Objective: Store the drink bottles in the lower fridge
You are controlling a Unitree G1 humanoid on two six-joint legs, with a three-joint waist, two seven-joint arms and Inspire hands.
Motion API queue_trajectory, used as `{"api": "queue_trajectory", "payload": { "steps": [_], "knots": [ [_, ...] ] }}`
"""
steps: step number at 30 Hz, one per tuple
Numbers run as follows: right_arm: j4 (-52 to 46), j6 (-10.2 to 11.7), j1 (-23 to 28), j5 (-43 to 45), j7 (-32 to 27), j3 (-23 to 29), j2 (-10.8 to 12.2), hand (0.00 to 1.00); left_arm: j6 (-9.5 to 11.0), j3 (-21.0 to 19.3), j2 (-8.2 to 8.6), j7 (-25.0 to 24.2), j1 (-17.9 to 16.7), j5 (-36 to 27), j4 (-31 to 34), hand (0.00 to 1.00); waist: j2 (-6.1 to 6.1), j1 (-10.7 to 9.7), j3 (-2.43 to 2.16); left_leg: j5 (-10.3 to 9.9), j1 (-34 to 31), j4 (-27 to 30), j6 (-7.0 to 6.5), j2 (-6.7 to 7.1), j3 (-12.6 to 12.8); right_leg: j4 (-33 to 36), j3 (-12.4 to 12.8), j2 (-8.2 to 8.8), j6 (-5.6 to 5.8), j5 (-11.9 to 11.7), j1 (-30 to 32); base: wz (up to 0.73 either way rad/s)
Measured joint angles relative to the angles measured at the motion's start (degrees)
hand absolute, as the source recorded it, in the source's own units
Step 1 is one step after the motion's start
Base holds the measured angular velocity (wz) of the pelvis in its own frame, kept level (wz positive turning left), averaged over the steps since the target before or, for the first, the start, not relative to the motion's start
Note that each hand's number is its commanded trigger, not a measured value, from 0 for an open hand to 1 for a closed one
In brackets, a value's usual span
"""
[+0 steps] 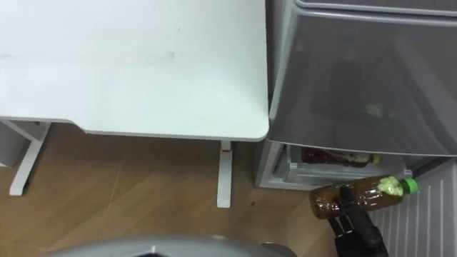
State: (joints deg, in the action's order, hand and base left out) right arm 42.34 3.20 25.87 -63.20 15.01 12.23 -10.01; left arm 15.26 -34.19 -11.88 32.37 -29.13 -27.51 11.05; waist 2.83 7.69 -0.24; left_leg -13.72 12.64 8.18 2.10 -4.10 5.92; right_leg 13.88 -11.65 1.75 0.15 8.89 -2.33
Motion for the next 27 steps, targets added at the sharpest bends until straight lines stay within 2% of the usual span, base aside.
{"api": "queue_trajectory", "payload": {
  "steps": [2, 5, 6, 9, 11, 12, 14, 17, 18, 21, 22, 23, 25, 27],
  "knots": [
    [-0.1, -1.1, 0.1, 0.0, -1.4, 0.7, 0.0, 1.00, 0.0, 0.3, 0.03, 0.9, -0.7, -2.9, -6.5, 0.00, 0.37, -0.4, -0.16, 0.0, 0.1, 0.0, -0.08, 0.19, -1.3, 0.0, -0.9, 0.21, 0.16, 0.4, -0.7, 0.26],
    [-0.1, -2.4, 0.1, -0.1, -3.2, 0.8, 0.0, 1.00, -0.3, 1.1, 0.44, 1.7, -1.9, -5.7, -11.8, 0.00, 0.41, -0.1, -0.16, -0.2, 0.0, 0.0, -0.25, 0.06, -1.4, 0.1, -1.0, 0.05, 0.09, 0.4, -0.5, 0.05],
    [-0.1, -2.7, 0.1, -0.1, -4.0, 0.8, 0.0, 1.00, -0.4, 2.0, 1.08, 2.3, -2.5, -6.2, -14.0, 0.00, 0.38, -0.1, -0.18, -0.3, -0.1, -0.3, -0.34, 0.04, -1.5, 0.2, -1.2, 0.13, 0.06, 0.5, -0.5, 0.06],
    [-0.1, -3.4, -0.7, -0.1, -5.5, 0.6, -0.5, 1.00, -0.6, 6.6, 1.34, 2.5, -2.6, -9.3, -23.2, 0.00, 0.53, 0.0, -0.16, -0.4, -0.1, -0.4, -0.39, 0.22, -1.7, 0.9, -1.2, 0.35, 0.08, 0.7, -0.6, 0.02],
    [-0.1, -3.8, -1.4, -1.3, -6.3, 0.2, -0.4, 1.00, -1.3, 9.9, 1.56, 2.1, -2.6, -12.9, -29.2, 0.00, 0.18, 0.2, -0.35, -0.3, -0.1, -0.4, -0.42, 0.28, -1.7, 1.0, -1.3, 0.46, 0.08, 0.7, -0.7, 0.00],
    [0.3, -4.3, -2.3, -2.3, -6.9, 0.2, -0.4, 1.00, -1.9, 11.8, 1.64, 0.8, -2.1, -14.3, -34.3, 0.00, 0.42, 0.1, -0.21, -0.3, 0.0, -0.4, -0.42, 0.33, -1.5, 1.0, -1.2, 0.48, 0.15, 0.7, -0.7, 0.00],
    [0.8, -5.1, -3.6, -5.1, -8.4, 0.2, -0.4, 1.00, -4.3, 14.4, 2.17, -2.1, -1.4, -16.2, -42.8, 0.00, 0.05, -0.2, -0.14, -0.4, -0.1, -0.3, -0.49, 0.58, -1.5, 1.6, -1.0, 0.74, 0.27, 1.0, -0.4, -0.02],
    [2.8, -5.3, -6.4, -6.7, -9.5, 0.3, -0.6, 1.00, -6.6, 17.6, 2.14, -5.7, -0.4, -15.8, -50.4, 0.00, -0.83, -1.3, -0.02, -0.7, -1.7, 1.0, -0.95, 1.03, -2.2, 3.1, -1.2, 1.46, 0.49, 1.8, 1.0, 0.09],
    [4.6, -5.5, -8.9, -7.1, -9.9, 0.2, -0.8, 1.00, -7.8, 19.3, 2.15, -7.4, -0.1, -15.2, -52.8, 0.00, -1.28, -1.7, 0.04, -0.8, -3.0, 1.7, -1.01, 1.26, -2.4, 4.0, -1.5, 1.85, 0.53, 1.9, 2.0, 0.20],
    [8.8, -5.5, -15.9, -10.5, -10.8, -2.1, -2.6, 1.00, -10.4, 25.1, 2.03, -10.9, 4.0, -11.7, -57.8, 0.00, -2.51, -2.6, 0.57, -1.0, -8.0, 5.3, -1.40, 2.55, -2.9, 7.9, -2.4, 3.90, 0.52, 2.6, 6.8, 0.14],
    [11.1, -5.4, -20.1, -11.5, -10.8, -3.8, -3.3, 1.00, -11.1, 27.5, 1.92, -12.3, 6.2, -9.6, -58.8, 0.00, -3.14, -2.8, 1.15, -1.1, -10.9, 7.3, -1.51, 3.03, -3.0, 9.8, -2.3, 4.67, 0.43, 2.7, 9.6, 0.00],
    [12.2, -5.2, -22.2, -12.2, -10.8, -4.9, -3.6, 1.00, -11.3, 28.8, 1.71, -13.3, 7.3, -8.6, -59.4, 0.00, -3.41, -2.8, 1.48, -1.1, -12.8, 8.6, -1.54, 3.29, -3.1, 10.7, -2.5, 5.22, 0.31, 2.8, 11.3, 0.13],
    [17.3, -5.2, -29.8, -16.8, -10.7, -6.9, -4.0, 1.00, -12.3, 32.3, 1.42, -15.9, 14.2, -3.8, -60.0, 0.00, -3.96, -2.8, 2.18, -1.5, -20.4, 14.3, -1.77, 4.11, -3.4, 14.9, -2.3, 6.65, -0.10, 2.9, 18.3, 0.16],
    [19.8, -5.1, -34.4, -17.7, -11.4, -8.5, -4.2, 1.00, -12.5, 34.8, 1.44, -17.3, 18.3, -1.9, -60.7, 0.00, -4.47, -2.7, 2.55, -2.0, -25.8, 18.1, -1.91, 4.31, -3.2, 17.8, -1.8, 7.29, -0.57, 2.8, 23.3, 0.02]
  ]
}}
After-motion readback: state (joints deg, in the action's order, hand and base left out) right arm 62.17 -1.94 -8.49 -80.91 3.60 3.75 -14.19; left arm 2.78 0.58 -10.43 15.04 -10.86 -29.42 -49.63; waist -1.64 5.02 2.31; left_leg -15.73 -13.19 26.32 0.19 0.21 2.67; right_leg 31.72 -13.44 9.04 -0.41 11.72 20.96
